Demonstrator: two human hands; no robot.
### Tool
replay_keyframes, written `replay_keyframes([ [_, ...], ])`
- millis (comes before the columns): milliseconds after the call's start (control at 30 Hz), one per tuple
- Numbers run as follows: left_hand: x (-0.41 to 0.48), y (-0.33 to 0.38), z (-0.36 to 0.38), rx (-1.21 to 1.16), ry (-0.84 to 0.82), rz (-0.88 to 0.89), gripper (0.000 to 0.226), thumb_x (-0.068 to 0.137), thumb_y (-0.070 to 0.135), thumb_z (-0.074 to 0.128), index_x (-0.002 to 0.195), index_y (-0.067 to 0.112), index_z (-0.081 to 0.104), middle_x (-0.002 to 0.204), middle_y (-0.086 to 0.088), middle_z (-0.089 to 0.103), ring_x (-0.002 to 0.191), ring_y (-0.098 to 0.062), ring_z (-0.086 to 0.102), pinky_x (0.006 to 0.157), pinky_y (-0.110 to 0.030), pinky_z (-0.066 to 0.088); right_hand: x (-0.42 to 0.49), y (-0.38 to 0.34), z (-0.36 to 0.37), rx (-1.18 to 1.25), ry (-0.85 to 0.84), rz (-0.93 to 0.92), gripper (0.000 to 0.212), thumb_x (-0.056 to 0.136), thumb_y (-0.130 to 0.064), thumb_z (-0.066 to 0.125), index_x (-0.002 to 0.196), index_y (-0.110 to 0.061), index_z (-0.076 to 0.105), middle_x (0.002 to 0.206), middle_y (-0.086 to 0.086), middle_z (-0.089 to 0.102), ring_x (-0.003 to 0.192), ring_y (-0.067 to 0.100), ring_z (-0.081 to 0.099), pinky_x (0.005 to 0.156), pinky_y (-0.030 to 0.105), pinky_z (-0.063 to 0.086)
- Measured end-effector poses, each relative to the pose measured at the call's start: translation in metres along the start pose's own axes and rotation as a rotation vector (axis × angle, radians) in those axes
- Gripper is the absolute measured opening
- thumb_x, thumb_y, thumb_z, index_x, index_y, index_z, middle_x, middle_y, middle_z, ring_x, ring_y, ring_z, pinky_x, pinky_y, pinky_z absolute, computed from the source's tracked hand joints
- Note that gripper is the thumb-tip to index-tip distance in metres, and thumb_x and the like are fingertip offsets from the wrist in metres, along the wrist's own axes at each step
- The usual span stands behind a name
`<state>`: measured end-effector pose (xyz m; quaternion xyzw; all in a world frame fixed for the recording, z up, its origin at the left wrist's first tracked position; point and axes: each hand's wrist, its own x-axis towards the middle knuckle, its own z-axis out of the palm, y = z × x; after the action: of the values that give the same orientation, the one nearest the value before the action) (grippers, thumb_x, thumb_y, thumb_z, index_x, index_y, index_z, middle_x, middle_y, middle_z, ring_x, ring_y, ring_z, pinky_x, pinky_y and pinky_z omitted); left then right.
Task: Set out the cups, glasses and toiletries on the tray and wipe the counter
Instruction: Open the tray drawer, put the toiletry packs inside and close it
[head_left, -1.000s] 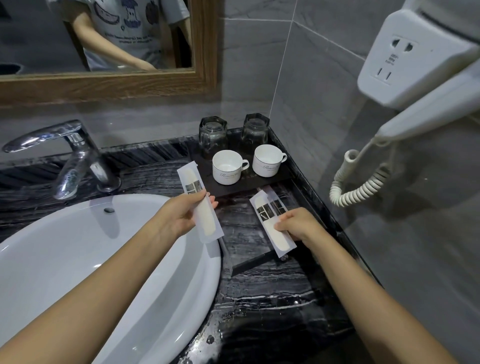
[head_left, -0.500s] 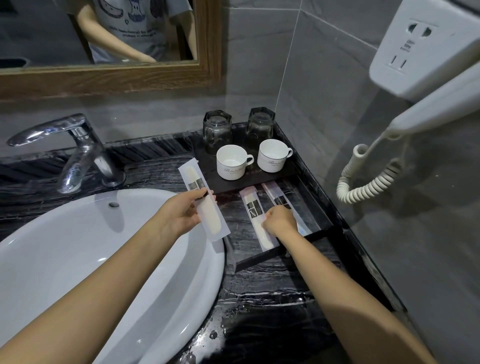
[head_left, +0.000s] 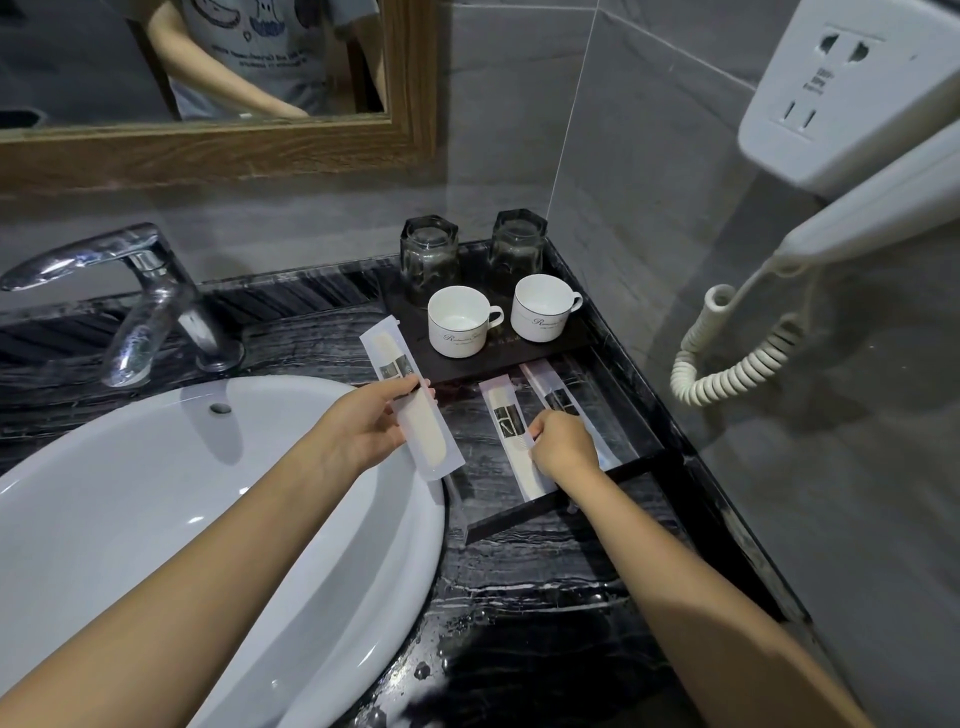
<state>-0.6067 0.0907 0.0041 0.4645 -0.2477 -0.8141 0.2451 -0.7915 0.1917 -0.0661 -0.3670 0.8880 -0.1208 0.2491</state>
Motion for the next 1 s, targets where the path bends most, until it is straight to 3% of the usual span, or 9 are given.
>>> replay_keyframes([
  [233,0.004,-0.003,0.003,0.008,0.001,-0.003,0.006,0.087,0.002,0.056,0.092,0.002,0.060,0.086,-0.010,0.062,0.077,-0.017,0.062,0.055,-0.030,0.060,0.000,0.003,-0.004,0.038,0.004,-0.039,0.034,0.085,0.012,0.041,0.105,-0.002,0.065,0.114,0.015,0.062,0.083,0.026,0.055,0.072,0.036,0.051],
  [367,0.006,-0.003,0.003,0.010,0.004,-0.003,0.005,0.087,0.002,0.056,0.090,0.003,0.060,0.086,-0.009,0.062,0.076,-0.016,0.063,0.056,-0.029,0.060,0.001,0.004,-0.006,0.042,0.003,-0.048,0.035,0.084,0.014,0.040,0.109,0.007,0.064,0.120,0.022,0.061,0.109,0.035,0.060,0.092,0.049,0.052],
  [533,0.007,-0.003,0.004,0.021,-0.004,-0.013,0.005,0.086,0.003,0.057,0.090,0.004,0.060,0.083,-0.009,0.062,0.054,-0.012,0.068,0.055,-0.028,0.060,0.003,0.007,-0.011,0.084,0.018,-0.052,0.024,0.088,0.003,0.050,0.104,-0.003,0.067,0.115,0.014,0.064,0.105,0.031,0.063,0.089,0.043,0.055],
  [600,0.007,-0.002,0.004,0.010,-0.006,-0.008,0.011,0.086,0.003,0.057,0.096,0.003,0.059,0.083,-0.009,0.062,0.056,-0.013,0.068,0.055,-0.029,0.060,0.004,0.011,-0.020,0.107,0.119,-0.045,0.020,0.089,-0.010,0.059,0.107,-0.008,0.066,0.114,0.012,0.065,0.101,0.028,0.063,0.086,0.037,0.054],
  [700,0.007,-0.002,0.005,0.001,0.003,-0.003,0.013,0.086,0.002,0.057,0.098,0.003,0.058,0.084,-0.010,0.062,0.064,-0.016,0.067,0.054,-0.030,0.060,0.006,0.022,-0.033,-0.062,0.234,-0.037,0.034,0.087,-0.018,0.063,0.119,-0.009,0.059,0.122,0.013,0.058,0.114,0.031,0.054,0.090,0.036,0.048],
  [833,0.006,-0.004,0.008,0.008,0.005,-0.015,0.007,0.085,0.002,0.057,0.092,0.003,0.060,0.084,-0.011,0.062,0.051,-0.013,0.068,0.052,-0.030,0.059,0.008,0.029,-0.035,-0.186,0.102,0.066,0.051,0.086,-0.023,0.066,0.128,-0.002,0.046,0.134,0.017,0.047,0.124,0.034,0.046,0.094,0.039,0.045],
  [1000,0.006,-0.005,0.010,0.021,0.005,-0.013,0.005,0.086,0.002,0.057,0.090,0.003,0.060,0.082,-0.010,0.062,0.051,-0.013,0.068,0.053,-0.030,0.060,0.012,0.026,-0.032,-0.121,0.069,0.131,0.046,0.085,-0.015,0.066,0.124,0.000,0.049,0.130,0.018,0.053,0.116,0.037,0.055,0.089,0.039,0.049],
])
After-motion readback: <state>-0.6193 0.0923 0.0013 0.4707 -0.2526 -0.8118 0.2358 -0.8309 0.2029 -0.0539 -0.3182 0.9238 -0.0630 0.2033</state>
